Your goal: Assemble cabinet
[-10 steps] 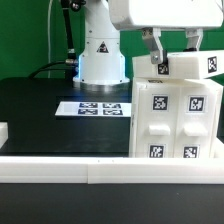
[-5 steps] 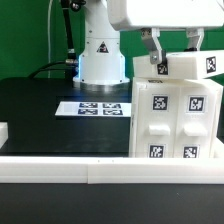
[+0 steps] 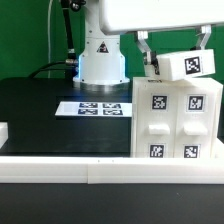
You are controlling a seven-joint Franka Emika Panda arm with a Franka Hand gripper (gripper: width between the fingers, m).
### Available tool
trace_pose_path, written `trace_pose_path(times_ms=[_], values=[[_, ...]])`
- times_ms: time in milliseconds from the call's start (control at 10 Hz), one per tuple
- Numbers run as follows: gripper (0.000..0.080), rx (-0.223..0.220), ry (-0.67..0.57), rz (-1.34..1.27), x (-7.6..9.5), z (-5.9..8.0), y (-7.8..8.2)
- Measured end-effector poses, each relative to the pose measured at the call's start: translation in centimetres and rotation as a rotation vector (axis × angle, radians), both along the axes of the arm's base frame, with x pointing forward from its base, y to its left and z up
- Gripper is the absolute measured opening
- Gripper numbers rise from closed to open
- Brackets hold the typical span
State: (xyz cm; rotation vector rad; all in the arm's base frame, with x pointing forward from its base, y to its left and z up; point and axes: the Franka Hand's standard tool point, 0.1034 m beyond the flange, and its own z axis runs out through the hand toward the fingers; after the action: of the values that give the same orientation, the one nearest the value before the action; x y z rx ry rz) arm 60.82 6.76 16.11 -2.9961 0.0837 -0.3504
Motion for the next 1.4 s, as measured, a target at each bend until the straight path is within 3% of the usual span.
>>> trace_pose_path(times_ms=[300, 1000, 1300, 1400], values=[[0.0556, 0.077, 0.016, -0.318, -0.1, -0.1, 0.8], [0.0556, 0.167, 0.065, -0.667, -0.1, 0.0, 1.0], [0.0556, 0.253, 0.096, -0.976, -0.2, 0.0, 1.6], [0.0556, 0.302, 0.103, -1.117, -0.2, 0.0, 1.7]])
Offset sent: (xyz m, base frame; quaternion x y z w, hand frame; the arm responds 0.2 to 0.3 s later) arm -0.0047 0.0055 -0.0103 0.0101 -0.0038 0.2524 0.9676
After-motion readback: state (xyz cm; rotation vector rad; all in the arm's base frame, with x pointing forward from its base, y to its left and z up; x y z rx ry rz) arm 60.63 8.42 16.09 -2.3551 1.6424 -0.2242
